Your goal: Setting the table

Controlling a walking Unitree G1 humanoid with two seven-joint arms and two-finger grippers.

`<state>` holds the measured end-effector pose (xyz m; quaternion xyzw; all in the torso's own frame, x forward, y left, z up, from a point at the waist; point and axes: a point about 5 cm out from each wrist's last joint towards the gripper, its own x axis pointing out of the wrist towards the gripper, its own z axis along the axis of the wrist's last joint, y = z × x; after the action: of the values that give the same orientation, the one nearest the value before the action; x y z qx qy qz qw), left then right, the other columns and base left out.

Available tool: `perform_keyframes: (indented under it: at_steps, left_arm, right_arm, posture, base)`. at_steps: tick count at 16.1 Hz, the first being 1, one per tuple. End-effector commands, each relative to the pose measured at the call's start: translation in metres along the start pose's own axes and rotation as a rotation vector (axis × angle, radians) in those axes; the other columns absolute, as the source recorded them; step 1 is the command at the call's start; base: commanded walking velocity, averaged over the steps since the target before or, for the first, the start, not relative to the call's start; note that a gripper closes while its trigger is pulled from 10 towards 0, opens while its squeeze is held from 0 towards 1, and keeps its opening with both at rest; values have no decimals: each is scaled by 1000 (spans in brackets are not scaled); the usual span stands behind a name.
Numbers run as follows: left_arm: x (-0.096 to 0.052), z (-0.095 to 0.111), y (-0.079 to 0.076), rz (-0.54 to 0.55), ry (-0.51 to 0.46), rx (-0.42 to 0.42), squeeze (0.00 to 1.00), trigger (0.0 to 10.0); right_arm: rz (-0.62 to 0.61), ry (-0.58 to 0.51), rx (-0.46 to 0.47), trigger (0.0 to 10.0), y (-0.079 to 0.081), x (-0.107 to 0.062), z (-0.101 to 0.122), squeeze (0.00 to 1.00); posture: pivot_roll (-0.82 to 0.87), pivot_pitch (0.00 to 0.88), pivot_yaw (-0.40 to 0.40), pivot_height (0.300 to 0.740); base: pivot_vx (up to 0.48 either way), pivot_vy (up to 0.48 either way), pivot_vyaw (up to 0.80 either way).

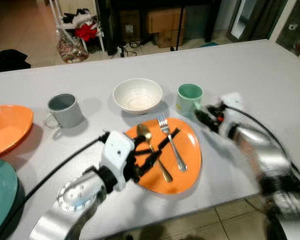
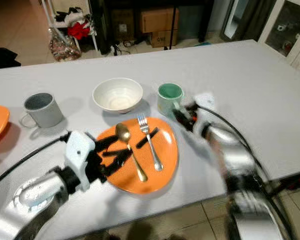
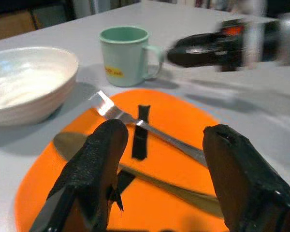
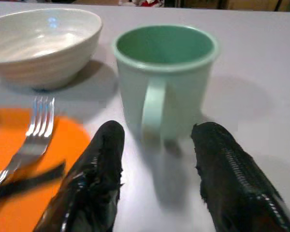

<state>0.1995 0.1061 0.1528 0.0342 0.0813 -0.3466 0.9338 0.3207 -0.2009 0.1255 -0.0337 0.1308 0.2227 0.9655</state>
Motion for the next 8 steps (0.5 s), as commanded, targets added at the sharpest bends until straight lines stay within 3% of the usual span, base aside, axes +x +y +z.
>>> perform_keyframes:
  at_steps: [1, 2, 3, 5, 6, 7, 8]
  left_arm:
    - [-5, 2, 3, 29, -17, -5, 0, 10000]
    - [-7, -1, 4, 55, -10, -21, 0, 10000]
    - [-8, -4, 11, 139, -12, -24, 0, 10000]
    - [-14, -12, 39, 496, -26, -23, 0, 10000]
    - [-20, -15, 50, 660, -37, -25, 0, 10000]
    - [-20, -15, 49, 681, -37, -39, 0, 10000]
    - [-17, -13, 45, 646, -46, -45, 0, 10000]
  right_arm:
    - [13, -22, -7, 10000, 2, -12, 14, 1000]
    - [0, -8, -27, 10000, 6, -29, 11, 1000]
    - [0, -11, -47, 10000, 14, -43, 11, 0]
    - [-47, -132, -78, 10000, 37, -63, 21, 0]
    - [-128, -215, 37, 10000, 48, -70, 23, 0]
    - [-159, -225, 87, 10000, 58, -74, 17, 0]
    - [-144, -205, 36, 10000, 66, -76, 13, 0]
  posture:
    - [-114, 0, 35, 740]
    - [-124, 0, 43, 740]
    - [-132, 0, 52, 740]
    - [-161, 0, 77, 740]
    - [-161, 0, 77, 740]
    - [-163, 0, 79, 740]
    - [-153, 0, 74, 740]
  base:
    - [0, 0, 0]
    - [0, 0, 0]
    - [0, 0, 0]
    - [0, 0, 0]
    - [0, 0, 0]
    - [0, 0, -800]
    - [0, 0, -800]
